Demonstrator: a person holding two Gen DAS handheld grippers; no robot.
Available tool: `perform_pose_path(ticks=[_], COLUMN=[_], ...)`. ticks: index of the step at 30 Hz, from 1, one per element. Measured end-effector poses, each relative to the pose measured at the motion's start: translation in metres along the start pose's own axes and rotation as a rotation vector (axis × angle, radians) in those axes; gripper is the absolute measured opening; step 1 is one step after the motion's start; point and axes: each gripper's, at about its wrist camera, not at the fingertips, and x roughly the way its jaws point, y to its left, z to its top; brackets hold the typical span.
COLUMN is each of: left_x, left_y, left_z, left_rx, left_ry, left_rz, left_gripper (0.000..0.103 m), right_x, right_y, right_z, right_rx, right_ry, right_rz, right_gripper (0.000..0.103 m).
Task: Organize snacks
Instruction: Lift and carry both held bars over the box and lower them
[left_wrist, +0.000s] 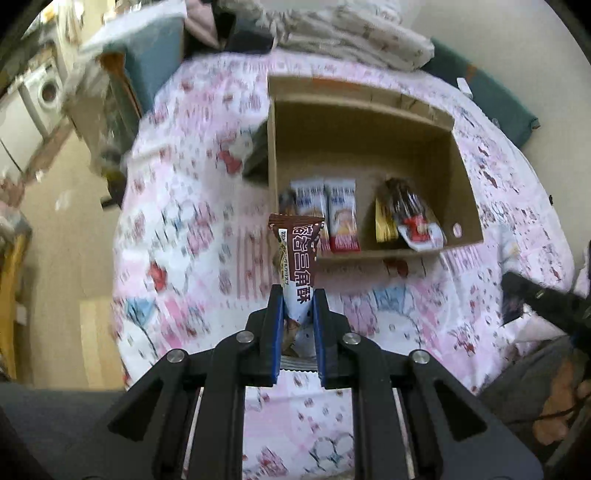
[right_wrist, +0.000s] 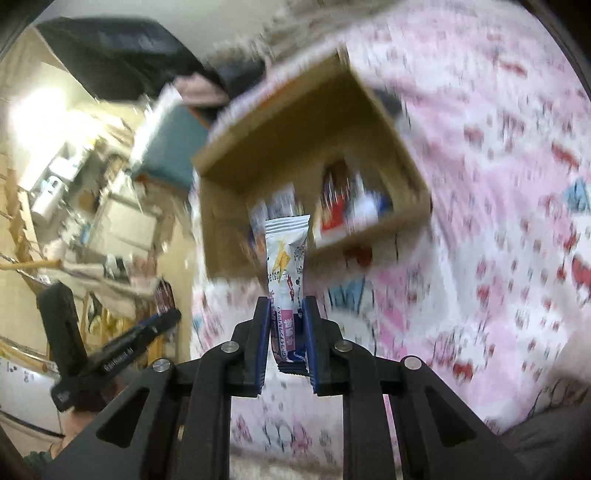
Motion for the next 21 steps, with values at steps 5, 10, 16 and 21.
perform_pose_path(ticks=[5,10,16,21], left_x=[-0.002,-0.001,0.009,0.022], left_y=[0.003,0.002,-0.006,-0.022], left_z=[0.023,0.045,0.071,0.09], left_rx=[-0.031,-0.024,-0.021,-0.021], left_ry=[-0.03,-0.057,-0.06,-0.062], left_rz=[-0.014,-0.009,-0.022,-0.052], left_gripper=[0.012,0.012,0.012,0.012], right_x=[-0.008,-0.008,-0.002,0.016], right_y=[0.003,-0.001,-0.005,-0.02], right_z=[0.02,0.042,0.068,0.085], right_rx=[-0.027,-0.039,-0.061,-0.026], right_ry=[-0.084,-0.129,-0.161,-0.128], right_rz=[0.021,0.028,0.014,-0.022], right_gripper=[0.019,0.019,0.019,0.019])
